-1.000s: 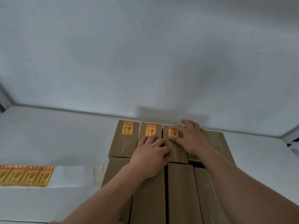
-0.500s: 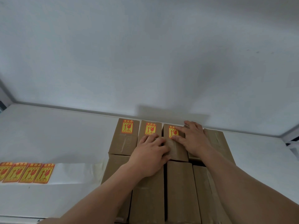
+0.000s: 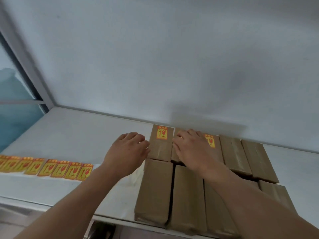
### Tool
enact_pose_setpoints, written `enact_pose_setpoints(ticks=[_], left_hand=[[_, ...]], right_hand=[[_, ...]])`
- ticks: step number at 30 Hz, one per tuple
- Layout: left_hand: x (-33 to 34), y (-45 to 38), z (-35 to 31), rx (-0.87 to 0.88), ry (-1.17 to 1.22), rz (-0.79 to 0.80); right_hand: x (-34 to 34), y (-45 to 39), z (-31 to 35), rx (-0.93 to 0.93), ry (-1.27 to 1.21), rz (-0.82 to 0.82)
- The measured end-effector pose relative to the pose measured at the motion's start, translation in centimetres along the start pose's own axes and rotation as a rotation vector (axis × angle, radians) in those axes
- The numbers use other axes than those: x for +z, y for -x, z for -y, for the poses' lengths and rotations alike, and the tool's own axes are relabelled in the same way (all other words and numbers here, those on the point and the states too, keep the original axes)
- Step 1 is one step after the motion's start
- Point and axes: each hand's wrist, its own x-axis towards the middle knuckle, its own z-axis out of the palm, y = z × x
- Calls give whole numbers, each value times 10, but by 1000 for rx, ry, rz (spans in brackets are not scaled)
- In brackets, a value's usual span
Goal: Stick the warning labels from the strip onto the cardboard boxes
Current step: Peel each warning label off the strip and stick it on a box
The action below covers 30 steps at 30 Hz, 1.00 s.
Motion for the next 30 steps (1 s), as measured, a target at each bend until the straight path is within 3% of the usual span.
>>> enact_pose_setpoints(ticks=[8,18,22,27,30], left_hand=[[-15,54,68,-130,-67,-19],[-14,109,132,-319,-110,234],[-5,122,144,-357,-52,325],[9,134,157,-440,3,446],[17,142,160,-470,45,509]], right_hand=[[9,-48,95,-117,-36,13],[25,-82,187,-293,-142,151],[35,-85,220,-226,-183,284],[62,-87,250,-10,-357,505],[75,-86,258,97,-417,557]])
